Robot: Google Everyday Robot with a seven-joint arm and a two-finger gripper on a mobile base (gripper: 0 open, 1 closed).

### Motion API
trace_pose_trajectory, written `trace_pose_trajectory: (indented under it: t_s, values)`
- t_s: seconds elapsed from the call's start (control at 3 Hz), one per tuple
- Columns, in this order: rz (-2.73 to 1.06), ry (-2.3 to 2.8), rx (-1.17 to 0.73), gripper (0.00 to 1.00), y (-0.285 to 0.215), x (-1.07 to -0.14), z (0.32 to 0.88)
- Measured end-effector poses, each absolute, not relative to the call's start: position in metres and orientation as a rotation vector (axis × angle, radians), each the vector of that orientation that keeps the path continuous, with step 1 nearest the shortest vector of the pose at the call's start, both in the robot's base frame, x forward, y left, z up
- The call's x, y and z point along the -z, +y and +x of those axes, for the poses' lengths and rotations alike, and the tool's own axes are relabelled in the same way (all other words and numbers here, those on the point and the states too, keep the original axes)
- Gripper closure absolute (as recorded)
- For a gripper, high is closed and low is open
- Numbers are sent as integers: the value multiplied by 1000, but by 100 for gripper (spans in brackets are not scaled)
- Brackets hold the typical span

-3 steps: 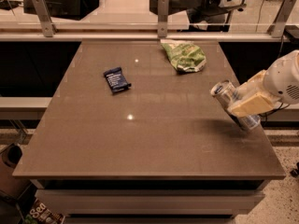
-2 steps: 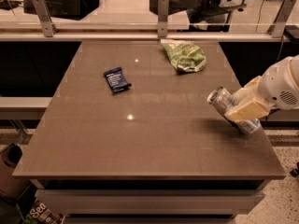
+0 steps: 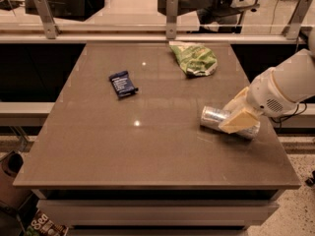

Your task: Knock redbull can over

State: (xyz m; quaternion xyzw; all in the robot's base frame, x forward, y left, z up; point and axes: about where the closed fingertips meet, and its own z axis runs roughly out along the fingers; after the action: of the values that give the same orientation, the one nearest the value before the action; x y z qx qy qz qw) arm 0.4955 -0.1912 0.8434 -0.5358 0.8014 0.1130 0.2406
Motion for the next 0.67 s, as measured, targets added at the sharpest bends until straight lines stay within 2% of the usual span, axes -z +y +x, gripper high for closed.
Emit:
trace_pose_trajectory:
  t_s: [0.33,0.67]
  values:
    - [-1483,2186,-331,100,-186,-841,499]
    - [-1483,2186,-331,83,-186,-841,499]
